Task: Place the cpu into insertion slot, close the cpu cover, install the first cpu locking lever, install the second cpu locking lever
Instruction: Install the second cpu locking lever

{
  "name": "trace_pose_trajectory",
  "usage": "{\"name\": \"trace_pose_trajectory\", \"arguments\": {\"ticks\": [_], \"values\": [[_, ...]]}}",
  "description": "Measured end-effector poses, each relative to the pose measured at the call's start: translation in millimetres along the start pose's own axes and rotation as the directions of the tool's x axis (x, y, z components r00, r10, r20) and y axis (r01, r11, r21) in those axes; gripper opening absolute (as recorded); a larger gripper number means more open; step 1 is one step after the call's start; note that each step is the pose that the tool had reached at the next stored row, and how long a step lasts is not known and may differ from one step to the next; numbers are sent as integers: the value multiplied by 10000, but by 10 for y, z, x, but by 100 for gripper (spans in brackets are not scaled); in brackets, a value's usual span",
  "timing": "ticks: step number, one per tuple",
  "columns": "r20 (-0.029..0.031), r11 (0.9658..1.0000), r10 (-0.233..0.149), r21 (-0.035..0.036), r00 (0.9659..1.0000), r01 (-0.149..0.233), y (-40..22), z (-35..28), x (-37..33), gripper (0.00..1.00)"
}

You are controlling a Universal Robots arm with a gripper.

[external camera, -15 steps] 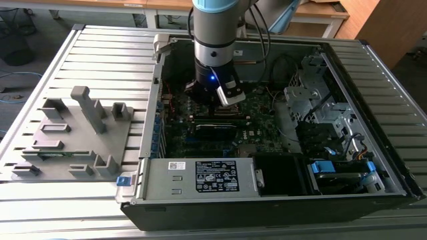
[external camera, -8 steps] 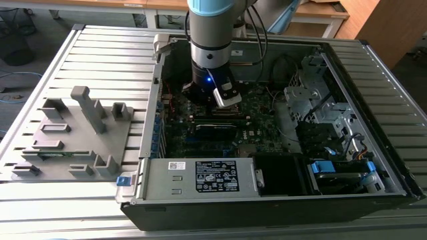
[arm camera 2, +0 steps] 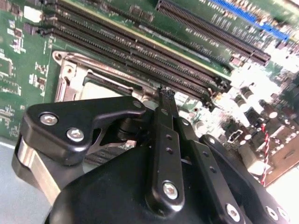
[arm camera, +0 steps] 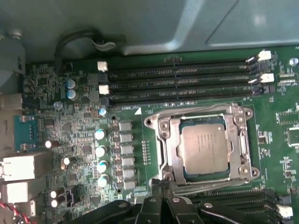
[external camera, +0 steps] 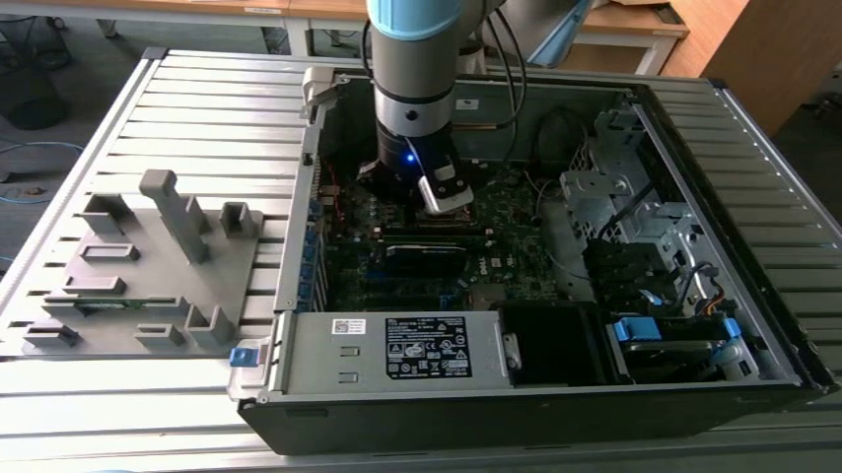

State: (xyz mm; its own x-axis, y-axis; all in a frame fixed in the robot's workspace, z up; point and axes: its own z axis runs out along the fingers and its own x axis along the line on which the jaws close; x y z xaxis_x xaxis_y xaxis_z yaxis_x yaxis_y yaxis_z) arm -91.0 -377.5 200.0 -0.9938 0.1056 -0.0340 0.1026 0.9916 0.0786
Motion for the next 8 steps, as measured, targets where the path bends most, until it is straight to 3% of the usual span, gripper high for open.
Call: {"name": "trace_pose_trajectory", "arguments": {"ticks": [3, 8], "values": [[-8, 10000, 4, -73, 10000, -4, -1, 6, 4, 11], [-11, 9999, 4, -111, 10000, -4, -11, 24, 24, 11]]}}
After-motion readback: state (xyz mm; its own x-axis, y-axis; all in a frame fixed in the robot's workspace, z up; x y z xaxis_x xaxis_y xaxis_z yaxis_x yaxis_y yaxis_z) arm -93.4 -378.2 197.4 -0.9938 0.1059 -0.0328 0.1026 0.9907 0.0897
